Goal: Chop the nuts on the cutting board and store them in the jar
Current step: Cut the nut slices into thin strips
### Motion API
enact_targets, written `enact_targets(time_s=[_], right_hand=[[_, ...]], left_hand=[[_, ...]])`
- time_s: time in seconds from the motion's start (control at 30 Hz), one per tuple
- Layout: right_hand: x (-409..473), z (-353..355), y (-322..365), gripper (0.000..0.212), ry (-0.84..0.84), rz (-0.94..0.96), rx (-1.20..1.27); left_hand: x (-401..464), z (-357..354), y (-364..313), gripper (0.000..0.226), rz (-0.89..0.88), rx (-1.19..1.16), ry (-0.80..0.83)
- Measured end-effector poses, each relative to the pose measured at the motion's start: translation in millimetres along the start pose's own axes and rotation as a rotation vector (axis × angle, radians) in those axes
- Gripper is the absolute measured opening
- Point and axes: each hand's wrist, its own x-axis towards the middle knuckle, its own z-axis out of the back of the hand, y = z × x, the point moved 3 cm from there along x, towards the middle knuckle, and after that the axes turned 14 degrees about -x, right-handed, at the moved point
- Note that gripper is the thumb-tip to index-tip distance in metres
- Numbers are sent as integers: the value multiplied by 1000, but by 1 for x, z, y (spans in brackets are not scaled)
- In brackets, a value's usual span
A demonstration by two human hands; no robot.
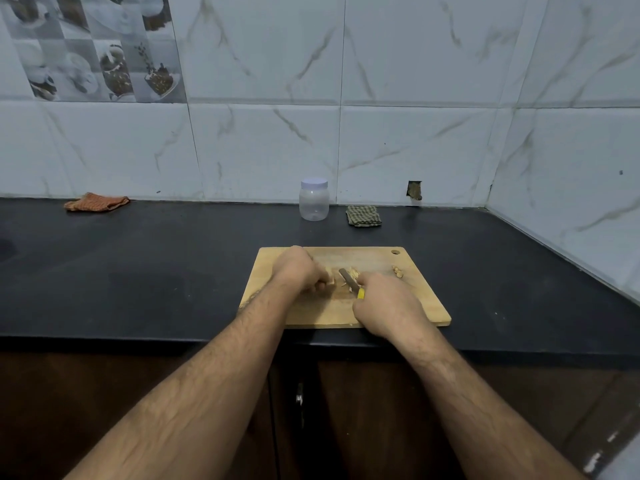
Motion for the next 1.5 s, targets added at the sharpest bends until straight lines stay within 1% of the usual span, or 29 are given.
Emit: enact_targets(time_s=[0.07,0.13,0.23,0.33,0.47,0.57,0.67,0.77,0.87,0.93,1.0,1.13,1.27,1.37,1.5], right_hand=[[0,0,-1,23,24,1,-5],[-1,-1,-1,17,47,6,-21],[-5,-2,0,10,96,18,-33],[-6,-1,2,15,110,46,-80],[-6,0,4,23,98,47,-138],[-8,-3,9,24,116,50,-174],[-8,-5,12,20,135,44,-202],[-6,-4,13,26,137,42,-215],[-6,-3,14,30,147,39,-221],[-6,-3,16,31,152,35,-220],[-6,-3,18,31,154,34,-217],[-4,-3,21,32,151,29,-217],[-3,-4,20,30,154,23,-208],[-1,-4,20,31,159,26,-216],[0,-3,20,32,175,32,-249]], left_hand=[[-3,-4,2,20,49,-4,53],[-6,-6,4,25,66,25,66],[-8,-6,6,25,74,69,73],[-8,-4,11,28,77,55,88],[-5,0,15,9,35,-3,76],[-5,-4,14,17,19,-63,140],[-3,-9,11,15,-30,26,138],[-2,-11,11,14,-100,105,106],[0,-7,11,29,-170,233,105],[0,-5,11,39,-168,269,166],[2,-4,12,44,-153,271,203],[4,-5,14,45,-173,233,196],[6,-5,22,35,-203,157,132],[8,-5,26,37,-232,148,100],[8,-6,27,38,-243,147,103]])
